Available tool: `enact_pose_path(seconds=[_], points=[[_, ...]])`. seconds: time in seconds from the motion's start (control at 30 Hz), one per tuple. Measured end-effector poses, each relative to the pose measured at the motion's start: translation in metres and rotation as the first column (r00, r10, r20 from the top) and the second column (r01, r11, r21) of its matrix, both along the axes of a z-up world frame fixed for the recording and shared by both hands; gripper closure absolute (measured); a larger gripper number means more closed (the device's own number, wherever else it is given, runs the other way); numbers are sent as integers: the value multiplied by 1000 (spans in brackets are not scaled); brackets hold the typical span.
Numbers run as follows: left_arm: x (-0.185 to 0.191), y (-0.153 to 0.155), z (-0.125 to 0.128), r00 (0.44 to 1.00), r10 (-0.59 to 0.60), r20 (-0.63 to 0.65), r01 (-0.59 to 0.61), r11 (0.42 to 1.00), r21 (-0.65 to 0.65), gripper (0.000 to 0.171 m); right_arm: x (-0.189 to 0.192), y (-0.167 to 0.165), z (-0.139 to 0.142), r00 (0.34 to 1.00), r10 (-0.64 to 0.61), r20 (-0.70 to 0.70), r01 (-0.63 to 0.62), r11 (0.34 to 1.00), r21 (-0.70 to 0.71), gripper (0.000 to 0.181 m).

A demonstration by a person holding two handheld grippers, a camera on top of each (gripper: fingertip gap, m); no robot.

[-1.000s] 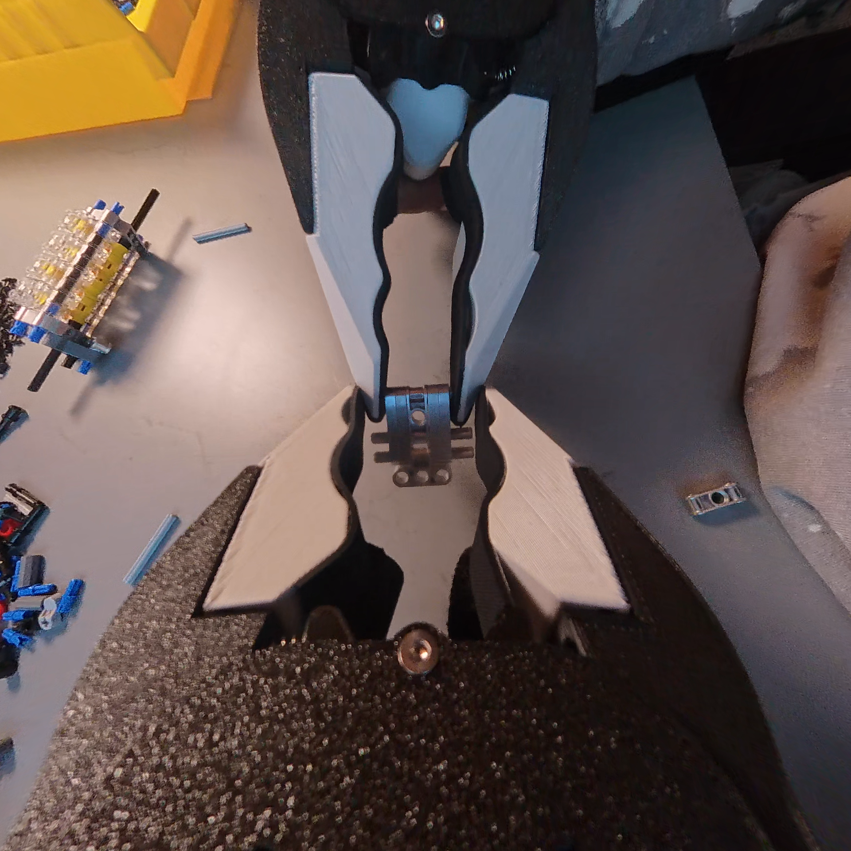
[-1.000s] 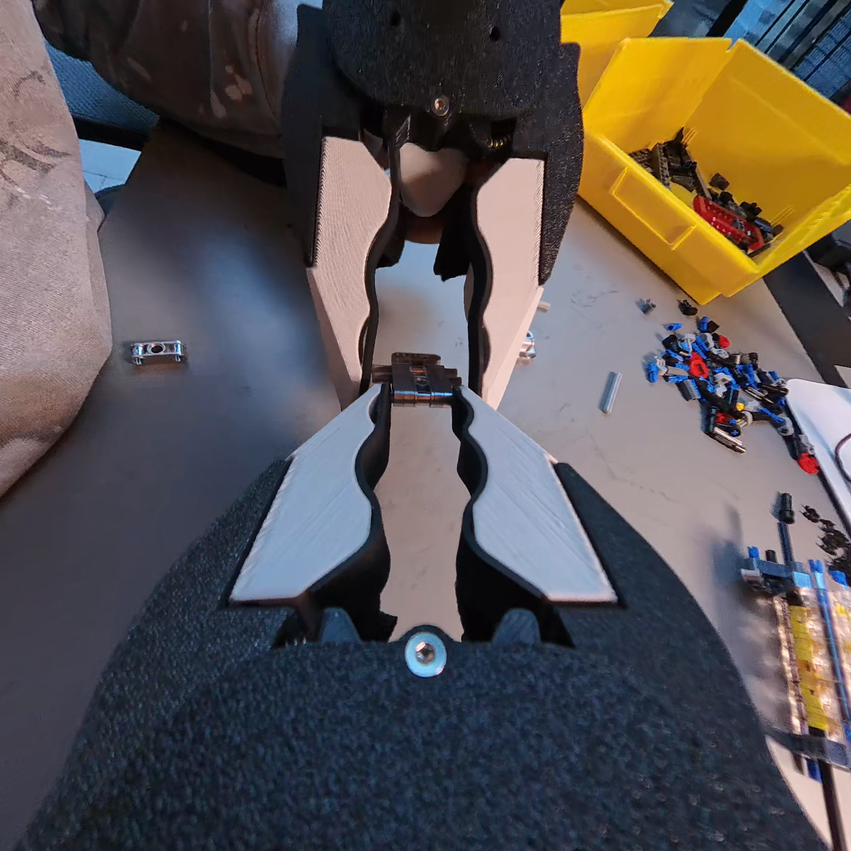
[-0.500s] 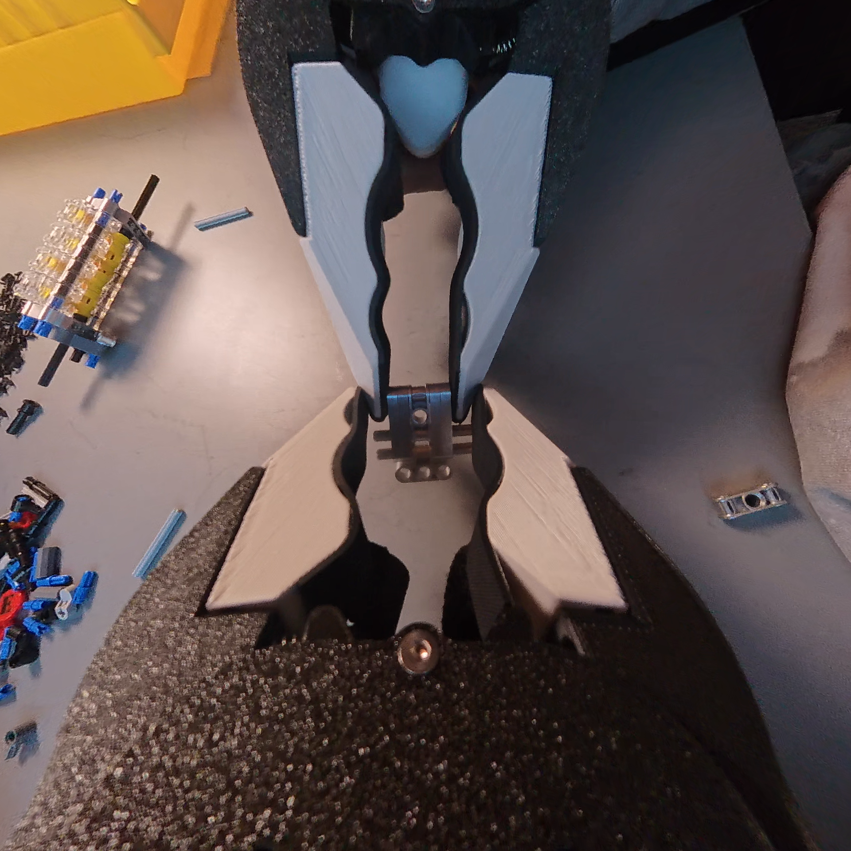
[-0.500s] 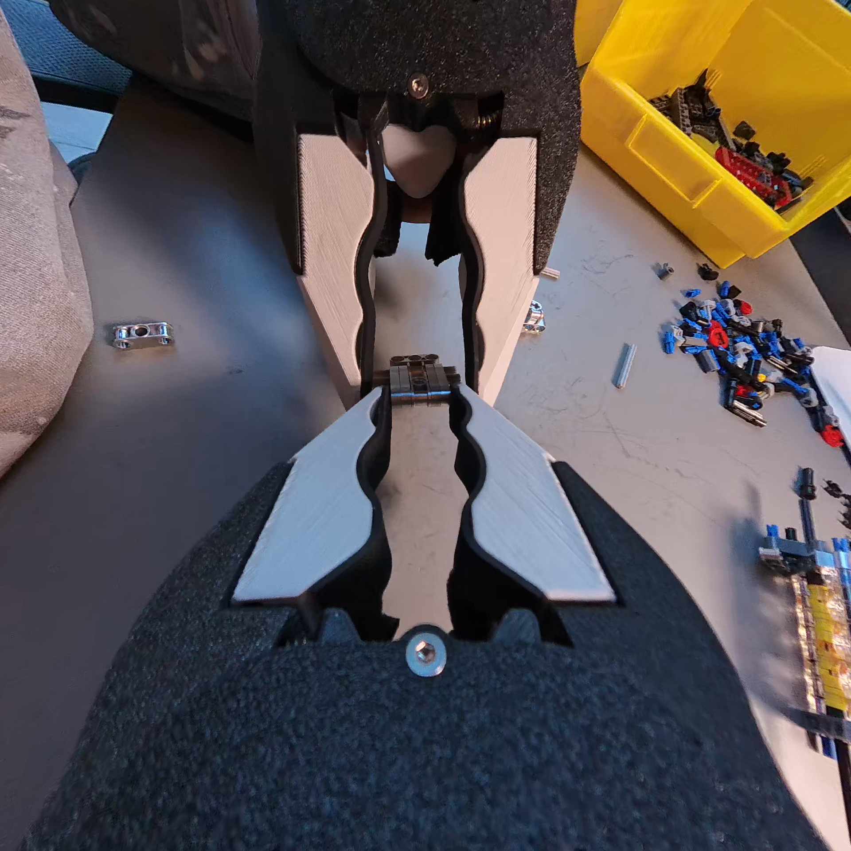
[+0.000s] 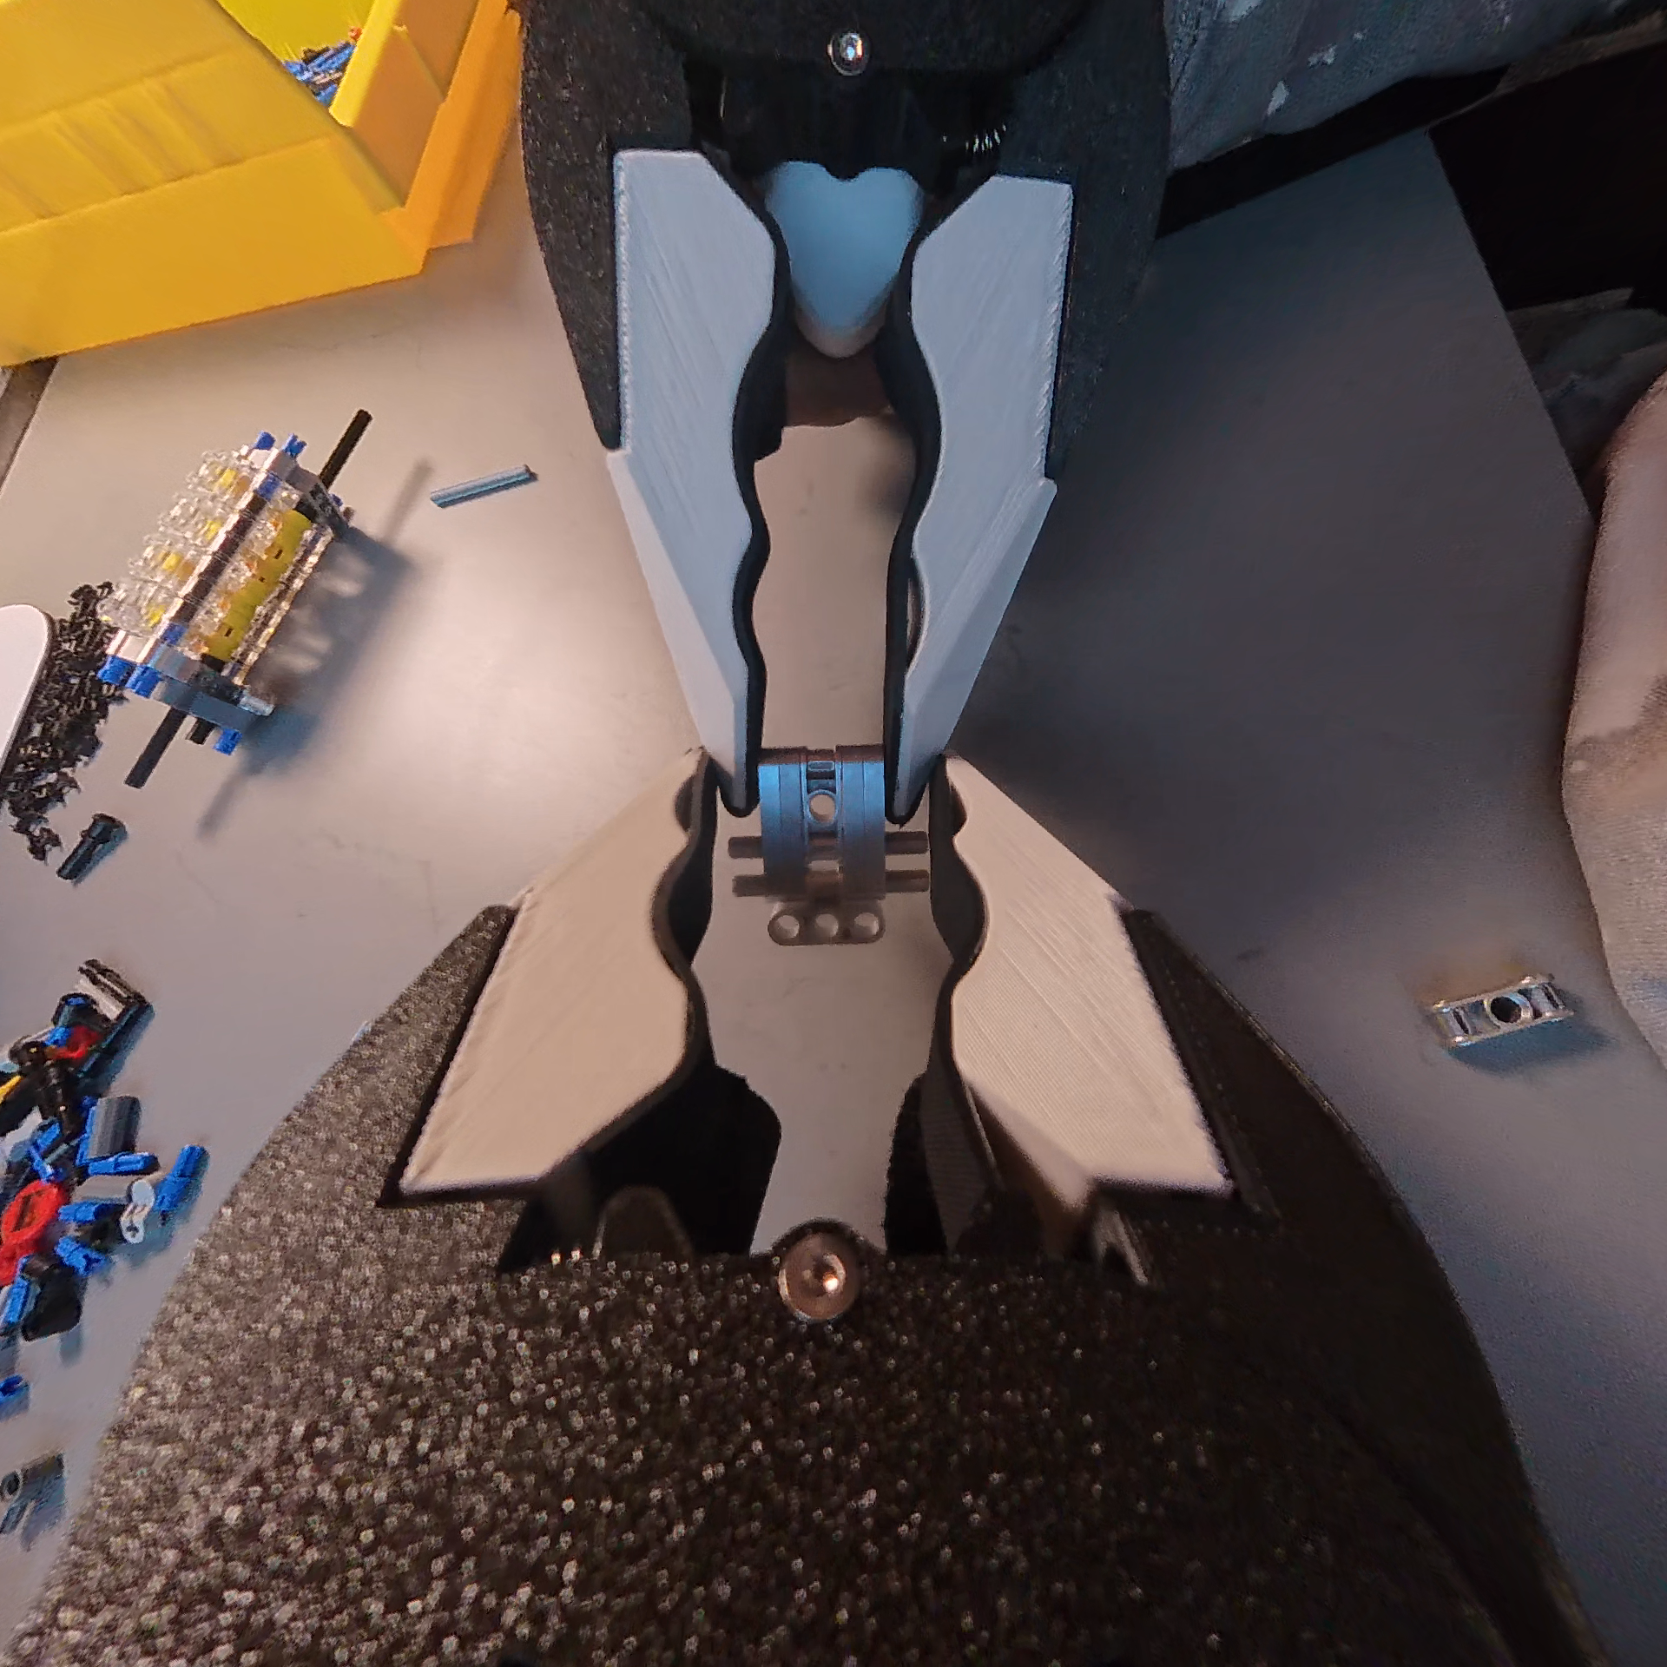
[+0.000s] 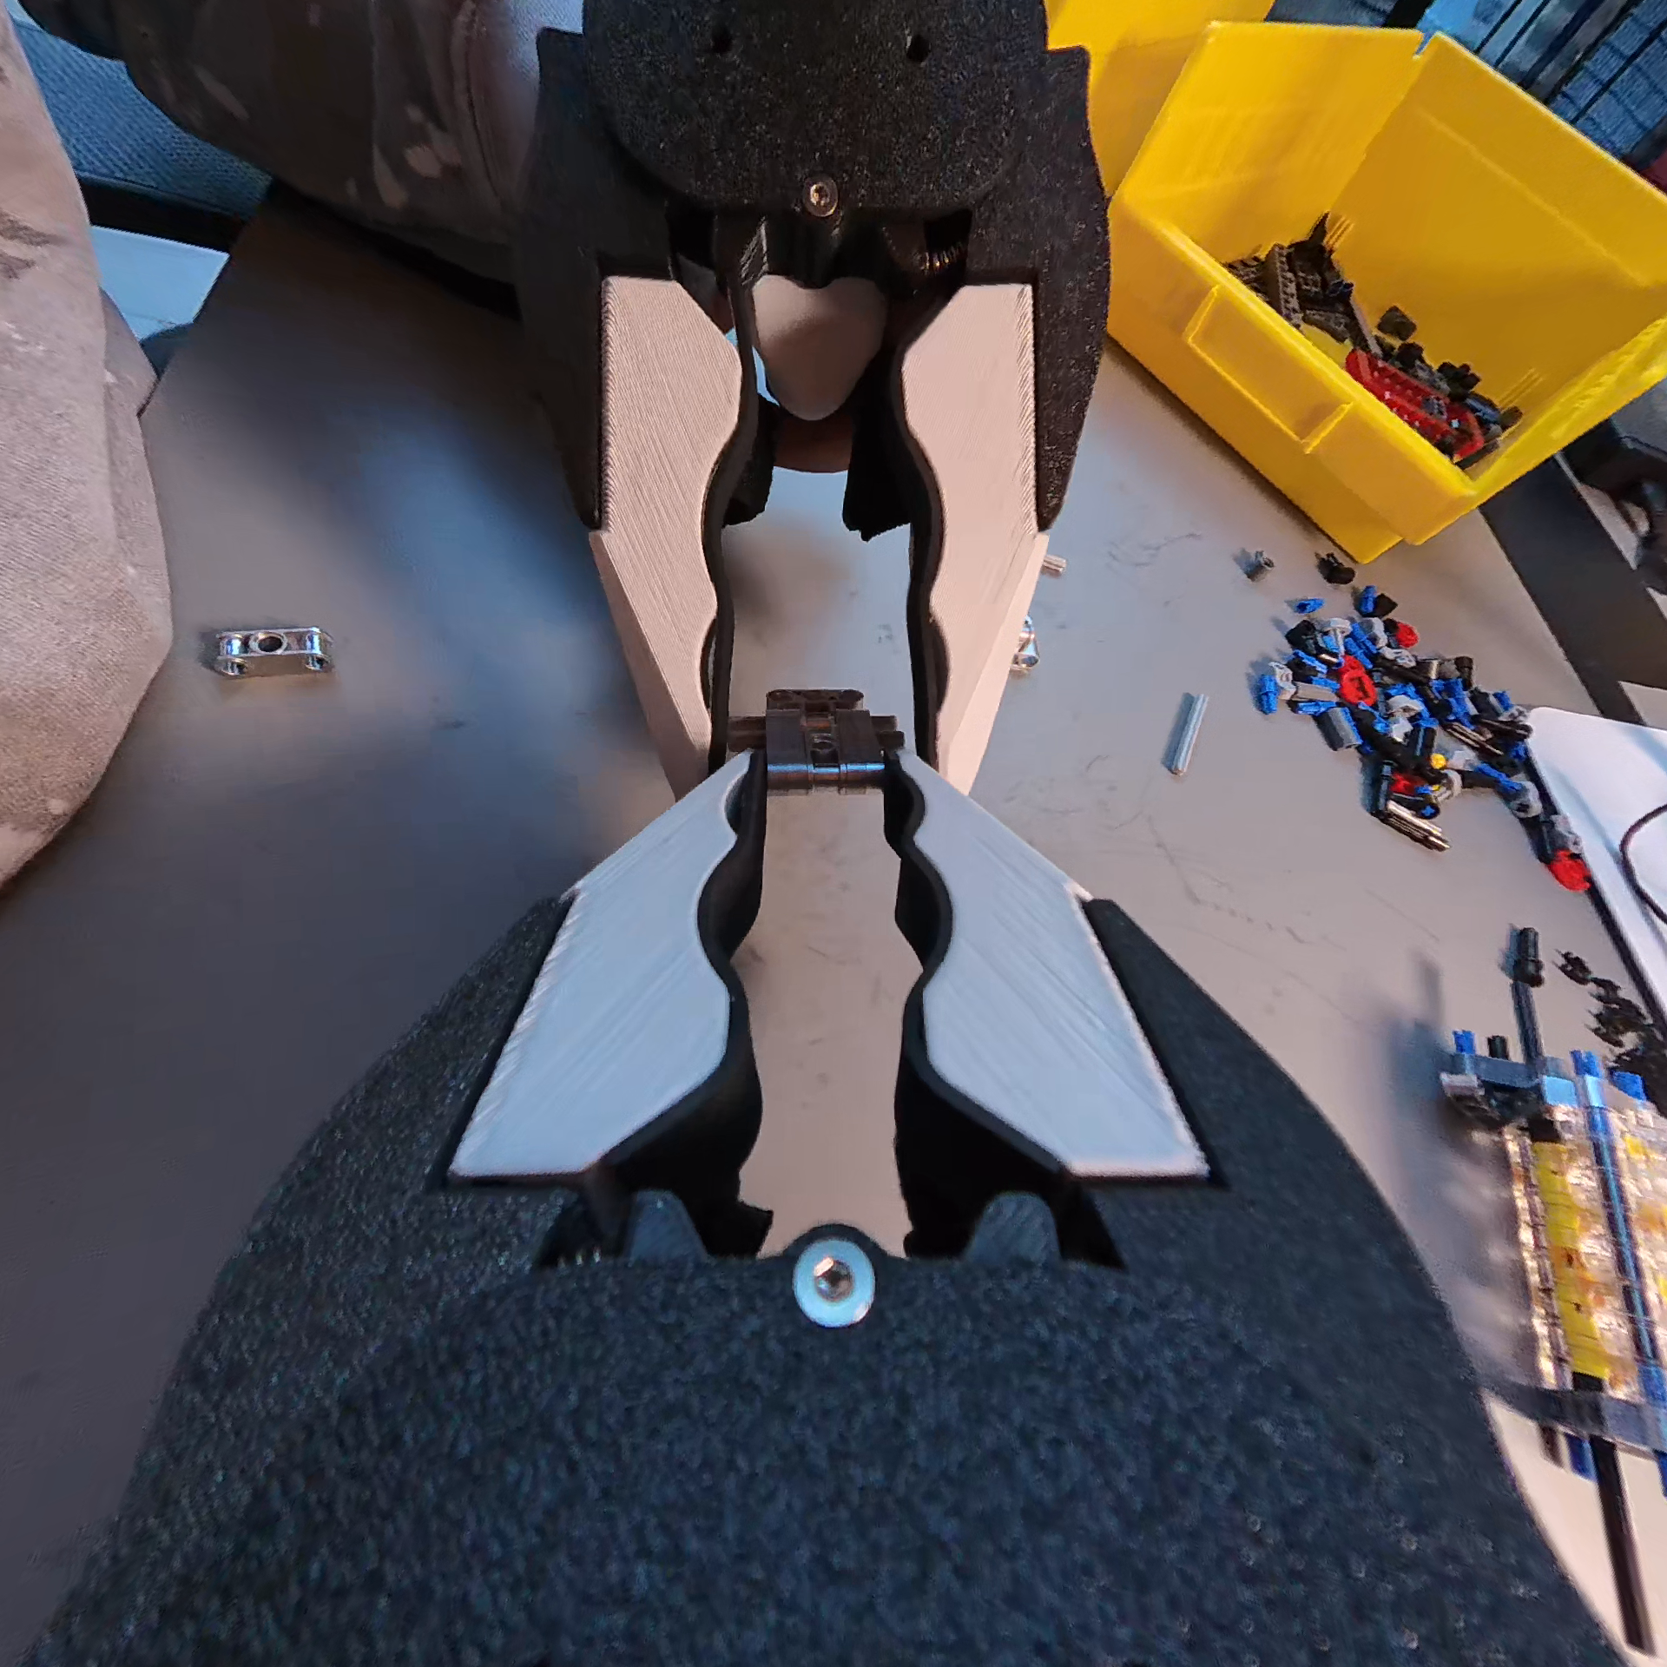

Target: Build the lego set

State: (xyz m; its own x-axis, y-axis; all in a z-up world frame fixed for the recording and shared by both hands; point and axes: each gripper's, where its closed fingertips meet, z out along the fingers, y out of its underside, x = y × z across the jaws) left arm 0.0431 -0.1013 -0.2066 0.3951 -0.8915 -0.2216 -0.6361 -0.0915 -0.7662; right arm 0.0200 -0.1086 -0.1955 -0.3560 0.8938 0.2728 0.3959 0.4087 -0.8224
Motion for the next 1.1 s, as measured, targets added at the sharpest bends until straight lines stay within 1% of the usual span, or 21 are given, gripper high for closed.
enact_pose_path(seconds=[0.07, 0.1, 0.13, 0.2, 0.27, 0.33, 0.37, 0.4, 0.43, 0.5, 0.53, 0.57, 0.6, 0.67, 0.73, 0.8, 0.93, 0.97, 1.1], points=[[0, 1, 2, 1000, 1, 13, -1, 1000, 12, 126, 0, 1, 1, 1000, 3, -9, -3, 1000, 11, 158], [1, 1, 5, 999, -3, 42, 2, 1000, 5, 127, 0, 1, 4, 1000, 8, -24, -8, 1000, 16, 158], [1, 0, 8, 996, -6, 94, 9, 1000, -29, 128, 0, 1, 8, 999, 11, -44, -10, 1000, 15, 157], [-2, -1, 21, 965, 14, 260, 27, 988, -155, 124, 1, 5, 17, 995, 7, -101, -2, 999, 49, 158], [-9, 2, 41, 893, 67, 444, 67, 958, -279, 124, 3, 6, 30, 985, 13, -175, 0, 997, 72, 157], [-13, 3, 54, 804, 141, 577, 139, 900, -413, 126, 4, 4, 47, 966, 24, -259, -6, 997, 73, 158], [-12, 0, 60, 755, 161, 636, 205, 863, -462, 132, 4, 4, 53, 956, 28, -291, -4, 996, 84, 157], [-10, -5, 66, 714, 166, 680, 277, 825, -493, 141, 5, 3, 57, 949, 32, -314, -1, 995, 99, 157], [-8, -9, 70, 689, 167, 705, 328, 796, -509, 154, 5, 2, 61, 943, 35, -332, 2, 994, 110, 157], [-6, -12, 77, 646, 179, 742, 372, 775, -511, 166, 5, 4, 63, 939, 20, -344, 17, 994, 105, 157], [-7, -9, 80, 622, 201, 757, 374, 772, -513, 166, 5, 8, 64, 936, -2, -353, 35, 996, 87, 159], [-9, -5, 83, 592, 230, 773, 378, 768, -517, 166, 5, 13, 68, 927, -37, -373, 62, 997, 54, 155], [-13, -1, 87, 548, 268, 793, 386, 759, -523, 166, 5, 17, 72, 921, -63, -386, 74, 997, 14, 144], [-24, 10, 96, 435, 360, 826, 420, 730, -539, 166, 5, 28, 75, 915, -125, -384, 105, 992, -73, 124], [-36, 20, 100, 327, 439, 837, 456, 702, -547, 166, 6, 34, 77, 911, -159, -381, 115, 984, -135, 122], [-43, 26, 102, 255, 491, 833, 478, 685, -550, 166, 5, 38, 76, 909, -180, -376, 121, 977, -175, 123], [-51, 34, 101, 188, 546, 817, 485, 672, -561, 166, 4, 38, 76, 910, -196, -365, 109, 963, -245, 124], [-53, 35, 101, 179, 552, 814, 485, 671, -561, 166, 4, 38, 76, 909, -199, -365, 107, 960, -257, 124], [-53, 38, 98, 188, 556, 810, 443, 688, -575, 166, 4, 37, 76, 913, -199, -356, 102, 957, -272, 125]])
